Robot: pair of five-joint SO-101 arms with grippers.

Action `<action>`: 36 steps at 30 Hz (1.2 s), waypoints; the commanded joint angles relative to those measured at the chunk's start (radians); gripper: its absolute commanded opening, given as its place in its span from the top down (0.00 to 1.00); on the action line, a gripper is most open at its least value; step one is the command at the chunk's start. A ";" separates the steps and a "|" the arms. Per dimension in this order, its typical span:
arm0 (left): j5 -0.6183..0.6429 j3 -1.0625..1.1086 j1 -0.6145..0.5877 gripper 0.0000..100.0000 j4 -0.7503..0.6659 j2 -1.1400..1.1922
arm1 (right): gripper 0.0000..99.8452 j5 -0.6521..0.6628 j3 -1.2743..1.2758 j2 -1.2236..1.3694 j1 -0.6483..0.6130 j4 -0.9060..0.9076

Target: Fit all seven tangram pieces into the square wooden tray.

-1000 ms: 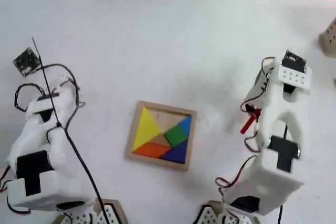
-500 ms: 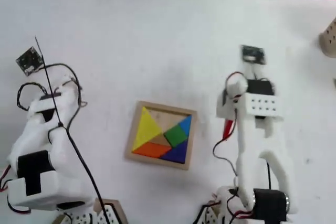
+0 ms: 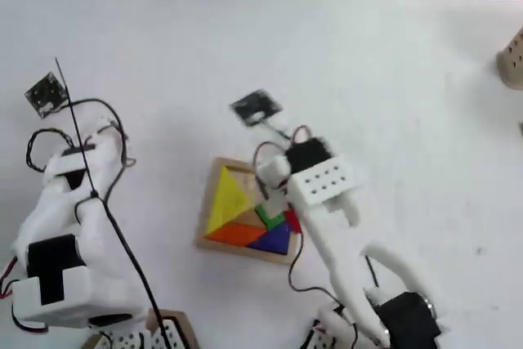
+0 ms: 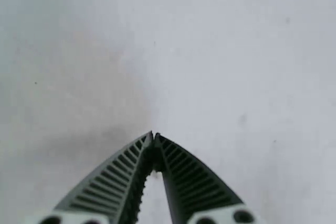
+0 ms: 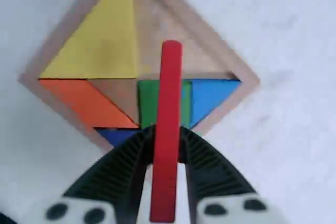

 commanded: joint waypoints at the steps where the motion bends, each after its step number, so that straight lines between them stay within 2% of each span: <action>1: -0.008 -0.011 0.016 0.98 -0.029 -0.005 | 0.98 0.008 0.012 -0.031 -0.108 -0.054; 5: -0.008 -0.011 0.016 0.98 -0.029 -0.005 | 0.98 0.008 0.100 -0.031 -0.157 -0.213; 10: -0.008 -0.012 0.016 0.98 -0.029 -0.005 | 0.98 0.008 0.249 -0.031 -0.159 -0.455; 14: -0.008 -0.014 0.016 0.98 -0.029 -0.005 | 0.98 0.008 0.298 -0.031 -0.173 -0.535; 16: -0.008 -0.014 0.016 0.98 -0.029 -0.005 | 0.93 0.005 0.299 -0.031 -0.176 -0.521; 20: -0.008 -0.015 0.016 0.98 -0.029 -0.005 | 0.79 -0.133 0.301 -0.031 -0.177 -0.510; 23: -0.008 -0.015 0.025 0.98 -0.029 -0.005 | 0.71 -0.126 0.295 -0.035 -0.177 -0.475; 27: -0.008 -0.014 0.025 0.98 -0.029 -0.005 | 0.69 -0.097 0.261 -0.047 -0.170 -0.395; 36: -0.008 -0.012 0.025 0.98 -0.029 -0.012 | 0.69 -0.055 0.011 -0.245 0.027 -0.070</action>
